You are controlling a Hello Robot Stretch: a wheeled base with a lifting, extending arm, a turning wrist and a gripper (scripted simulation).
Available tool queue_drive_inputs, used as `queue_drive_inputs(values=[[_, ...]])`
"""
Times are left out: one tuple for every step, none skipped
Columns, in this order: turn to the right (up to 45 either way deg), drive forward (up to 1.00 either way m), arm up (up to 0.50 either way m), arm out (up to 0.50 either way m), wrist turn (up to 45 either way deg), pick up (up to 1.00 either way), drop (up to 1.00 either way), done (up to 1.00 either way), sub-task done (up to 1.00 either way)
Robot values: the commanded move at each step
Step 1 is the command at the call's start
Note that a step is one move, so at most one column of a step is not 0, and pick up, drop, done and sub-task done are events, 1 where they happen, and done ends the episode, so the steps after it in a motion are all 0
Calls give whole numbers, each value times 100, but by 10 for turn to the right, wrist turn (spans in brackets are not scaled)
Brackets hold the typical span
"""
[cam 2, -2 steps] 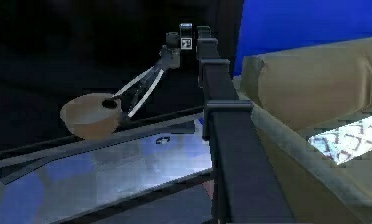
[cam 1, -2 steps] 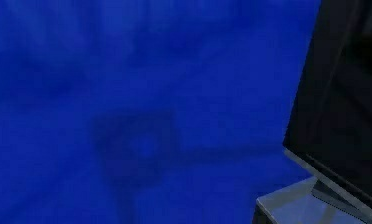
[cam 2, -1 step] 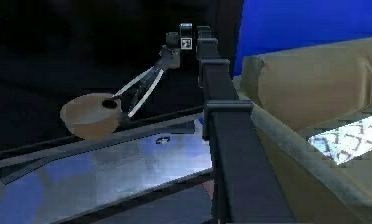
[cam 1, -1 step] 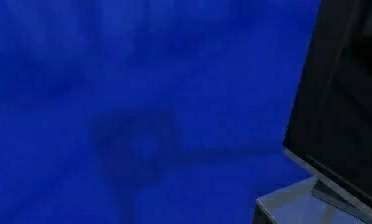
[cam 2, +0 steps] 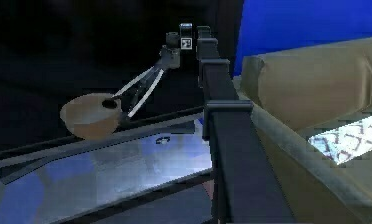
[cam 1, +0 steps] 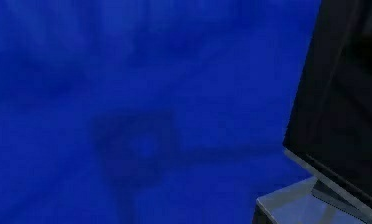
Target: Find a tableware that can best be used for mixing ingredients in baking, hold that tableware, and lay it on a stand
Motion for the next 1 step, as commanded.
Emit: queue_drive_inputs(values=[[0,0,0,0,0,0,100,0,0]])
